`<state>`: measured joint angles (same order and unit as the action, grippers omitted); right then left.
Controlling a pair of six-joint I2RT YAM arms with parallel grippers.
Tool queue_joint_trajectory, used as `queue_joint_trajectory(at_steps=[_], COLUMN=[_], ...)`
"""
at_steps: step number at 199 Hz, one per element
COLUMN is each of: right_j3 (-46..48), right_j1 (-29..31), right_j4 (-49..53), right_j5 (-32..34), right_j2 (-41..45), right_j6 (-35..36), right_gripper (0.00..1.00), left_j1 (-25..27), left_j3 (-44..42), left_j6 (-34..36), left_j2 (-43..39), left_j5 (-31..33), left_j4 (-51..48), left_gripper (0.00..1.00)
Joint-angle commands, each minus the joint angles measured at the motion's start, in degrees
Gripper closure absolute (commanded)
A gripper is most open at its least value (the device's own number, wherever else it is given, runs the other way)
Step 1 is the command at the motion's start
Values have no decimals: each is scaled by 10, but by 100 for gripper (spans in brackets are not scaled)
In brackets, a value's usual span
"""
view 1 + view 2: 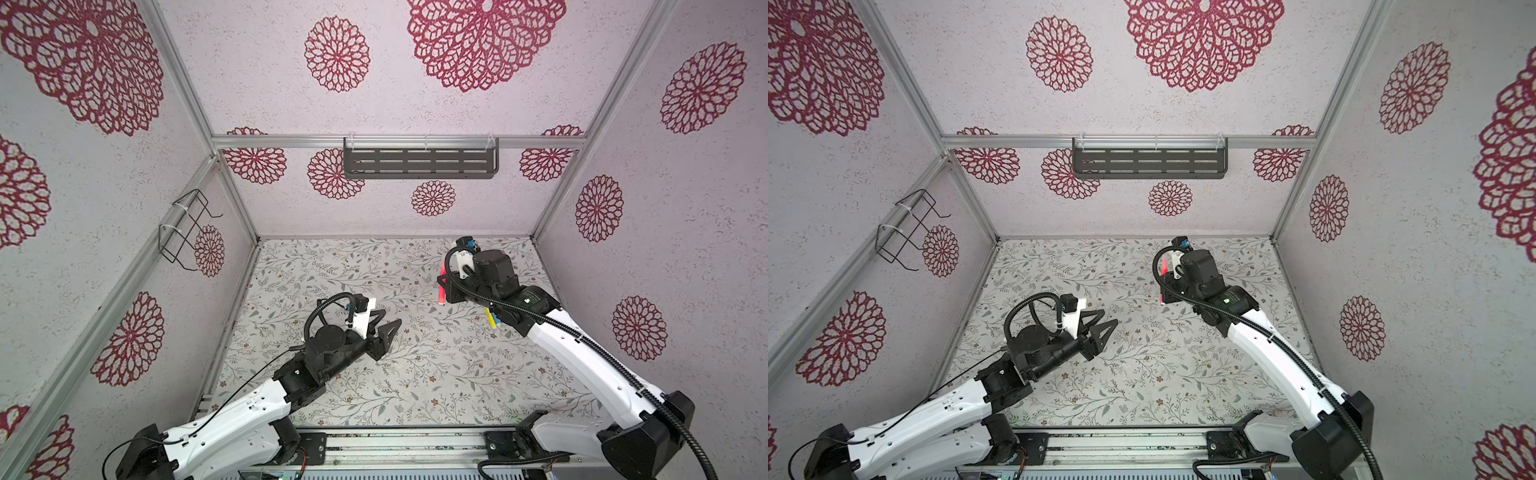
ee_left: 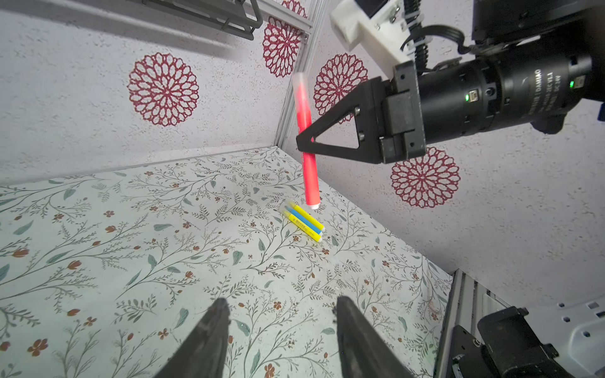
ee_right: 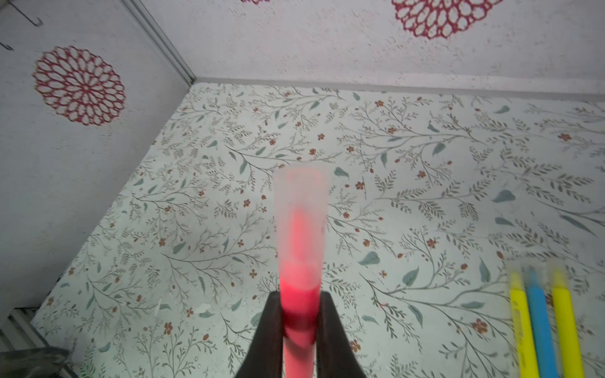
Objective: Insert the pens into the pen caps
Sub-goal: 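Carry the capped pink highlighter with the right gripper toward the other markers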
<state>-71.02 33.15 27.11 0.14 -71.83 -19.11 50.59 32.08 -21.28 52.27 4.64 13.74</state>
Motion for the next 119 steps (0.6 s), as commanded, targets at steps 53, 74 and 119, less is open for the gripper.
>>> queue_joint_trajectory(at_steps=[53, 74, 119], right_j3=[-14, -14, -10], right_j1=[-48, -59, -80], right_j4=[79, 92, 105], right_j5=[59, 68, 68], right_j2=[-13, -20, -34], right_j6=[17, 24, 45], right_gripper=[100, 100, 100], left_j1=[7, 7, 7], left_j3=[11, 11, 9], left_j6=[12, 13, 13], left_j2=[-10, -11, -14], left_j5=[16, 16, 18], left_j4=[-8, -9, -13], left_gripper=[45, 45, 45])
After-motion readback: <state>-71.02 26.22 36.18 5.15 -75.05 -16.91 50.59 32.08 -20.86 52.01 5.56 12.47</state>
